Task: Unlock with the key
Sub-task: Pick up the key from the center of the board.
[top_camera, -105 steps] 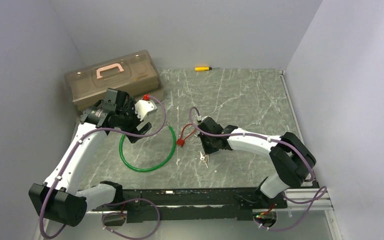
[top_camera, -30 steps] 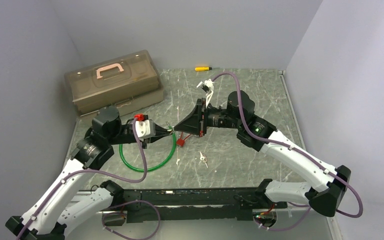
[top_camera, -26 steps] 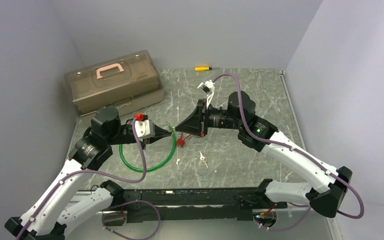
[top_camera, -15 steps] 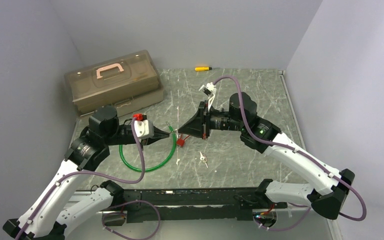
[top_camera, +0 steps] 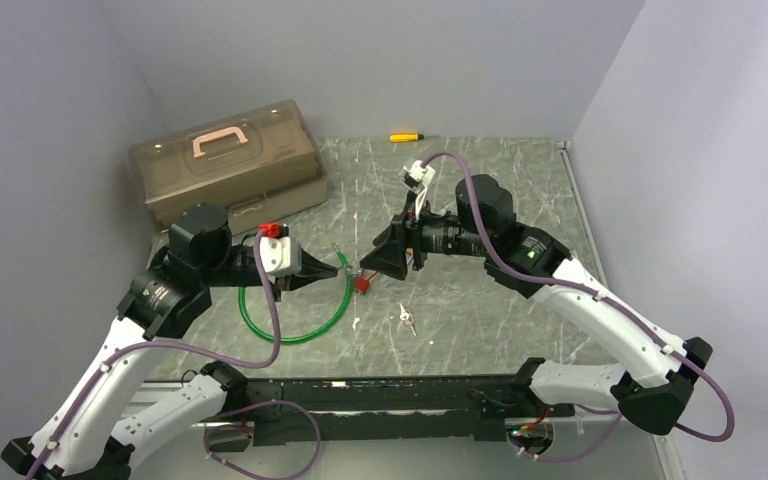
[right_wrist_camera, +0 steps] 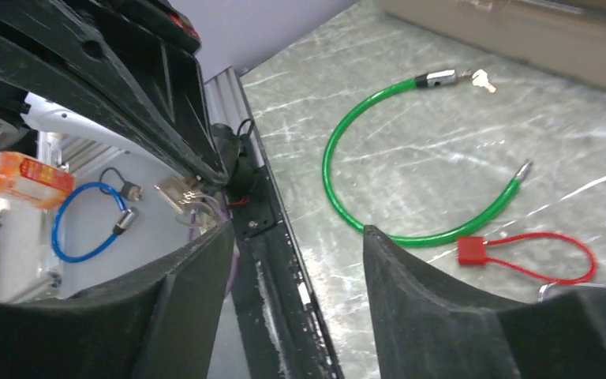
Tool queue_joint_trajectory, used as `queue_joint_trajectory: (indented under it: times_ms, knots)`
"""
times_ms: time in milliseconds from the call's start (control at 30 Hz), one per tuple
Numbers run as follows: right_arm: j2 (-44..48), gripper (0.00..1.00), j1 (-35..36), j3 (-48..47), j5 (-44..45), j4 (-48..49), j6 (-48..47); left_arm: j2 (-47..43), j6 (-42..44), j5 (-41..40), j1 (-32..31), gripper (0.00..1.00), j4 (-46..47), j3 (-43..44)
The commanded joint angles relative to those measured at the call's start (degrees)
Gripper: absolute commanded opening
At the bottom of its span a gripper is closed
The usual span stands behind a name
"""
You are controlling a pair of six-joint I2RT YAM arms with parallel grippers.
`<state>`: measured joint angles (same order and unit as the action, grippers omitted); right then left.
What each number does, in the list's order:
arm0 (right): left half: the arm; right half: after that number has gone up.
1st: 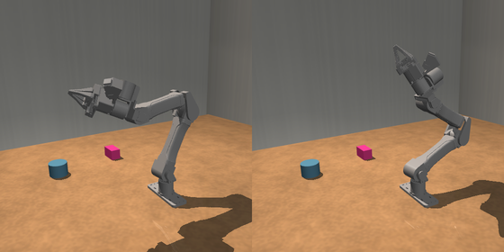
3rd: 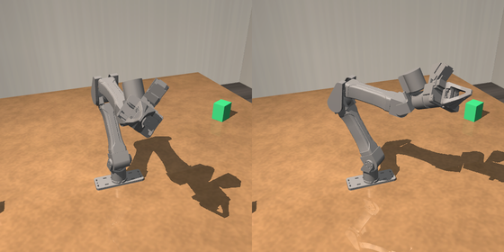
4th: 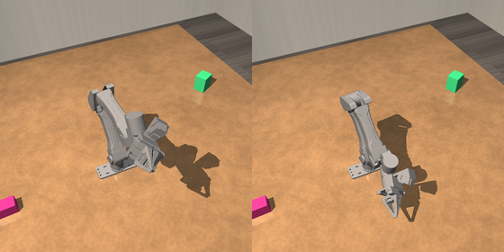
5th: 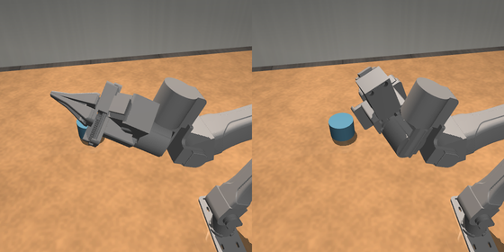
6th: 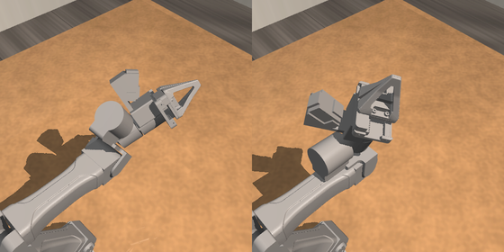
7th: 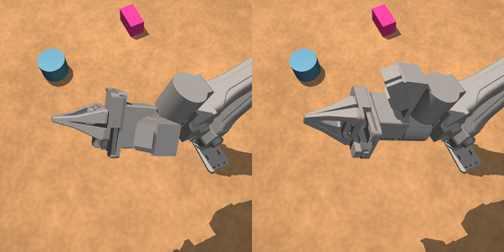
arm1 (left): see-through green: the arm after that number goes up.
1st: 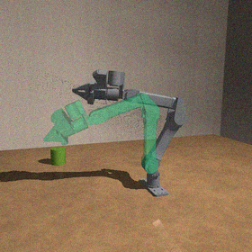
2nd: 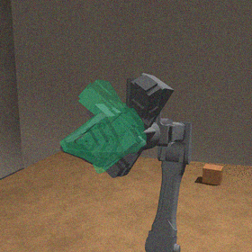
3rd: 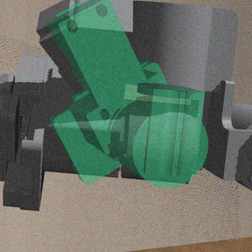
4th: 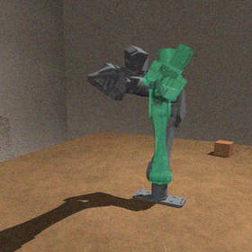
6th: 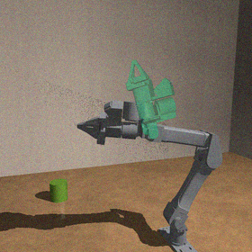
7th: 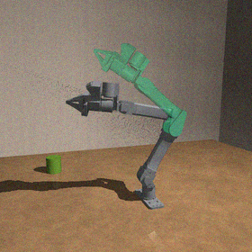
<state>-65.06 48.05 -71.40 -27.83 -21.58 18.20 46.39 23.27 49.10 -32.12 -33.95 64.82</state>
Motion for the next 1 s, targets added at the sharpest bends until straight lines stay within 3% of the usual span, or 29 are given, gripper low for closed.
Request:
queue_joint_trajectory:
  times_ms: [0,133,300,633,967]
  knots:
    - [-0.31,0.67,-0.15,-8.08,3.01,-4.35,-8.59,1.42,1.51,3.29,-0.22,0.0,-4.86,2.39]
    - [-0.86,0.68,-0.14,-10.01,-1.8,-2.34,-10.89,3.73,2.37,2.5,-0.33,0.0,-9.32,5.02]
    - [-3.96,0.6,0.49,-10.98,-9.4,-3.8,-12.07,5.11,1.79,1.52,-0.47,0.0,-11.52,6.76]
    - [-8.46,0.52,3.48,-15.7,-8.38,-9.58,-15.95,6.6,-0.12,1.34,-0.53,0.0,-12.32,7.46]
    - [-8.31,0.26,4.83,-14.46,-8.47,-8.85,-16.85,7.22,-1.1,1.09,-0.58,0.0,-12.44,8.17]
